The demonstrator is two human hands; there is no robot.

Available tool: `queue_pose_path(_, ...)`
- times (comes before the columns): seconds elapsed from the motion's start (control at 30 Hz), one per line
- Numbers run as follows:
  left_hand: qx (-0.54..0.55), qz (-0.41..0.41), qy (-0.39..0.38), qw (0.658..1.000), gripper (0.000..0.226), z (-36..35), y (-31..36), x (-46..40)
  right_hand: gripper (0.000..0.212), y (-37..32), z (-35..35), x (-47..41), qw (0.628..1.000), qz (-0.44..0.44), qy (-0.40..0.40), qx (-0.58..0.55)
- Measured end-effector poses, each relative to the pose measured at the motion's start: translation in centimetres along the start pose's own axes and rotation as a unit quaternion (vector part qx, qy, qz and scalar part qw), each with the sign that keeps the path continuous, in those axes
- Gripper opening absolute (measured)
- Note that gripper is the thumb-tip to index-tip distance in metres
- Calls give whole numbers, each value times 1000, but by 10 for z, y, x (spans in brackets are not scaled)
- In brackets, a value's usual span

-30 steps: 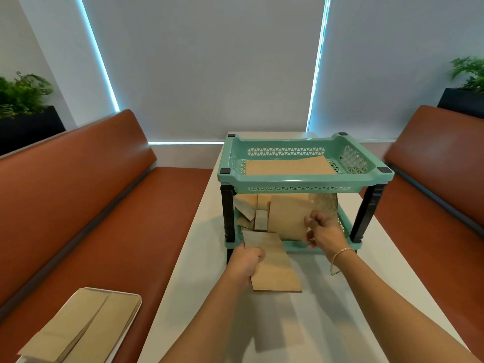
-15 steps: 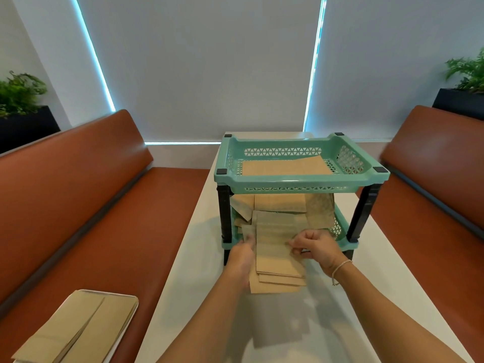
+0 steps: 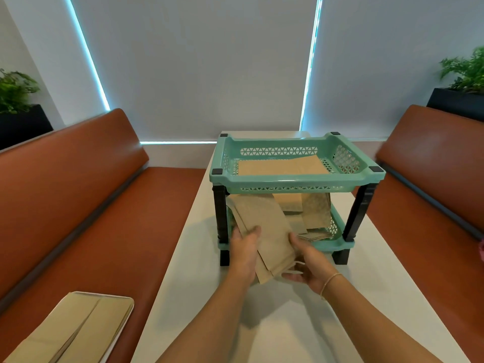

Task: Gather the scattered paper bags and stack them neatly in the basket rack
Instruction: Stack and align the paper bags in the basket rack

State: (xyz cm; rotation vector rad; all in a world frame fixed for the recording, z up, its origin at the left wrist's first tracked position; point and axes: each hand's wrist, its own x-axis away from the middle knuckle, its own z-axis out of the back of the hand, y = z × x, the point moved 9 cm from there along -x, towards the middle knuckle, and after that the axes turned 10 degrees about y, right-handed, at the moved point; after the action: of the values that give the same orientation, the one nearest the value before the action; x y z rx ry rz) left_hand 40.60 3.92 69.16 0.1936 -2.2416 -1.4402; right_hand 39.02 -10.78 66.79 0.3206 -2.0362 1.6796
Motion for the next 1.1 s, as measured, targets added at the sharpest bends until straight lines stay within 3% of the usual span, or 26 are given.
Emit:
queue_pose_path(0.2,17,14,-11,1000,30,-7,-6,6,14,4,-6,-9,993,16,-8,-114)
queue_pose_path(0.43,74,-59,-1,995,47,-4,25,0,40,20,-5,-15,986,-24,-23,-164)
queue_pose_path(0.63,23,-73,25,997,12,-2,29,-3,42,22,-14,-12,996,-29,-48,-71)
queue_pose_path(0.87,33,-80,104,991,20,9,30,-6,41,23,-11,-12,998,-36,-58,3)
queue_pose_path(1.1,-5,-98,49,994,37,-5,23,-3,29,16,-14,-13,997,-23,-60,-49)
